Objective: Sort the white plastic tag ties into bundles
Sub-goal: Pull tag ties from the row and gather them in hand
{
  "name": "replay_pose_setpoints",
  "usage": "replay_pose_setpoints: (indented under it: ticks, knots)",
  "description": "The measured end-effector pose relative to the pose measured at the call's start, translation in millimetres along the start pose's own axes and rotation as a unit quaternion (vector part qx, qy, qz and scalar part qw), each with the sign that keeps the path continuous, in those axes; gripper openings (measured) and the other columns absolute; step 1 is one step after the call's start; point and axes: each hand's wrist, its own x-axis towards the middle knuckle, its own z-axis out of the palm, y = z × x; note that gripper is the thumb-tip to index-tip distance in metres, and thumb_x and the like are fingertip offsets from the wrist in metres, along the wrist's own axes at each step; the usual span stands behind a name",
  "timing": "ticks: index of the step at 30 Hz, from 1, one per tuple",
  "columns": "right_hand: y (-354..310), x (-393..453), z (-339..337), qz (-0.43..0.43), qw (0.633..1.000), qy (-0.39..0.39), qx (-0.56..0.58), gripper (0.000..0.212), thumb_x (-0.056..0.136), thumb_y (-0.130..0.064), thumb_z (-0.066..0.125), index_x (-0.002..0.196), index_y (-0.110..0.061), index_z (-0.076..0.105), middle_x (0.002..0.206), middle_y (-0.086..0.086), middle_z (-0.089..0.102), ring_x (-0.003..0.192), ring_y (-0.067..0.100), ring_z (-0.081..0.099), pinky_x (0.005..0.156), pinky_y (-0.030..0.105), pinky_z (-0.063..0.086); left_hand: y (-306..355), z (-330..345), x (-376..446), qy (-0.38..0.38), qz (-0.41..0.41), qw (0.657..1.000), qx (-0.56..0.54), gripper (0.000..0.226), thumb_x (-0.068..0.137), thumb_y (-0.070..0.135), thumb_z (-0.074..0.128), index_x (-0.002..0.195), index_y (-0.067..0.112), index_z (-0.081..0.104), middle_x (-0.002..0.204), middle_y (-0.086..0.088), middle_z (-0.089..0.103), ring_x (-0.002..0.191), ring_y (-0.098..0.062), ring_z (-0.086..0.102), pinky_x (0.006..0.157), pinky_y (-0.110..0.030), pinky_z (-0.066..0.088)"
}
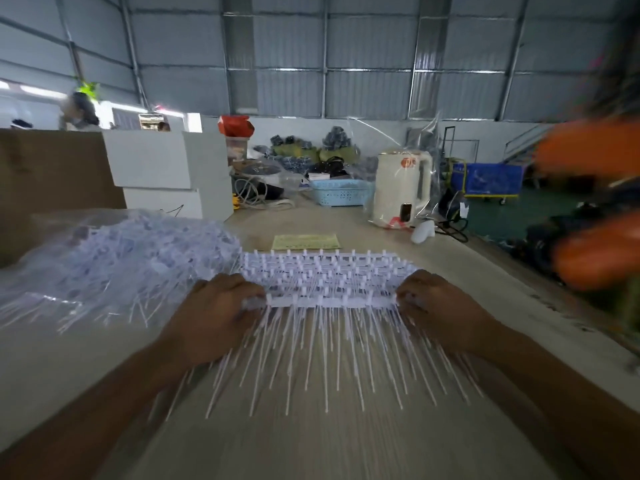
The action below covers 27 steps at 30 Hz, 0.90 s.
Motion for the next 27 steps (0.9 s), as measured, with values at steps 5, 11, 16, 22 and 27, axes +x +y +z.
replay_pose_setpoints:
  ticks: [5,11,16,22,27]
  knots:
    - [0.8,-1.9,-12.5,0.003,0.996,0.079,0.032,0.019,0.098,-0.011,0.06,0.115,-0.012,0.067,0.118,0.003,0.059,0.101,0.023,0.06,0.085,0.041,0.05,2.5,-6.0,3.0,0.052,-0.019,0.995,-0.078,0.019,0.089,0.025,0.069,0.107,0.022,0.074,0.105,0.004,0.067,0.101,-0.025,0.062,0.087,-0.045,0.051]
    - [0.6,-1.0,-29.7,-0.019,0.992,0.11,0.059,0.025,0.09,-0.016,0.073,0.114,-0.019,0.07,0.102,-0.01,0.064,0.086,-0.004,0.061,0.076,0.009,0.044,-3.1,-15.0,2.2,0.082,0.031,0.996,-0.028,0.031,0.091,0.023,0.059,0.12,0.021,0.069,0.113,0.001,0.061,0.093,-0.025,0.066,0.078,-0.043,0.054]
    - [-0.5,-2.7,-47.5,0.056,0.942,0.113,0.31,0.017,0.081,-0.03,0.076,0.097,-0.031,0.077,0.084,-0.012,0.073,0.061,0.004,0.064,0.06,0.011,0.048,-11.7,-28.8,3.8,0.162,0.054,0.985,0.006,0.034,0.096,0.031,0.047,0.12,0.016,0.068,0.112,-0.005,0.067,0.097,-0.028,0.064,0.08,-0.042,0.051]
    - [-6.7,-0.7,-65.2,0.08,0.76,0.095,0.638,0.028,0.091,-0.024,0.064,0.117,-0.019,0.072,0.098,0.009,0.072,0.077,0.015,0.067,0.063,0.025,0.054,-11.2,-41.5,1.0,0.219,-0.02,0.974,-0.057,0.025,0.102,0.029,0.053,0.123,0.02,0.065,0.115,-0.001,0.07,0.1,-0.023,0.067,0.081,-0.037,0.053]
    - [-19.5,1.6,-61.0,0.08,0.702,0.094,0.701,0.034,0.1,-0.032,0.055,0.132,-0.026,0.062,0.119,0.005,0.07,0.084,0.015,0.068,0.069,0.028,0.057,-7.2,-39.4,3.1,0.202,-0.087,0.956,-0.193,0.018,0.097,0.02,0.061,0.112,0.027,0.066,0.095,0.003,0.073,0.08,-0.013,0.07,0.072,-0.022,0.055]
